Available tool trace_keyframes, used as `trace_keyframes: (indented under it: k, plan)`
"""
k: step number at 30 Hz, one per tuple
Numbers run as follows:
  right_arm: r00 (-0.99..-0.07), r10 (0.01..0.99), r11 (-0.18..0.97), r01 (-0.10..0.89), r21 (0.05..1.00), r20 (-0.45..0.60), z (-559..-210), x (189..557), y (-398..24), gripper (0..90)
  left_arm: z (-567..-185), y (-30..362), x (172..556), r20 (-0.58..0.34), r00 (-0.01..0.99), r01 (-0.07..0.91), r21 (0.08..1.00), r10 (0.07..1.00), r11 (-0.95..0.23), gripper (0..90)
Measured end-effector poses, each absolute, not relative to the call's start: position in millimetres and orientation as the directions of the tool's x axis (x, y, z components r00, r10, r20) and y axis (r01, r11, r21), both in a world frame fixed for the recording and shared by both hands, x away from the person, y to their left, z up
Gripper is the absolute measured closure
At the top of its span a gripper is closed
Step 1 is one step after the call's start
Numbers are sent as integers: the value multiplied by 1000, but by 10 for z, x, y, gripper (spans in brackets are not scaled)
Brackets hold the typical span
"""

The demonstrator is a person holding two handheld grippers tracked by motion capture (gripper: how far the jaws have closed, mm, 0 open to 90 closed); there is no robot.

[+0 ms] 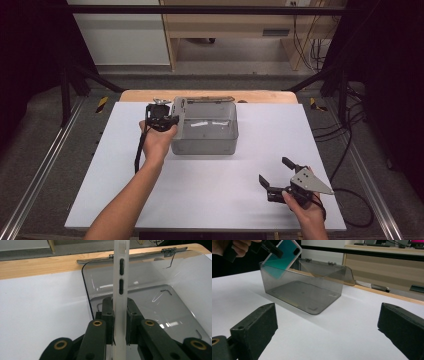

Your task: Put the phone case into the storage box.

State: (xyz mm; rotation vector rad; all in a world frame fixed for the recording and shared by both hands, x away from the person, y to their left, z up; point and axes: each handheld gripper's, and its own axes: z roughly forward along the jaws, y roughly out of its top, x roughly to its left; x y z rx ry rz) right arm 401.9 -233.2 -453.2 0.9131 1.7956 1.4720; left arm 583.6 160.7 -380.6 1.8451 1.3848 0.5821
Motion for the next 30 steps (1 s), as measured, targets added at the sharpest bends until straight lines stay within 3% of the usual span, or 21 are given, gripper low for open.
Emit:
trace_keyframes:
  k: [30]
  plan:
    - [-558, 829, 130, 122, 984, -40, -4535, 4024, -2337, 29, -3913, 1570, 5857, -85, 326, 628, 764, 941, -149, 809]
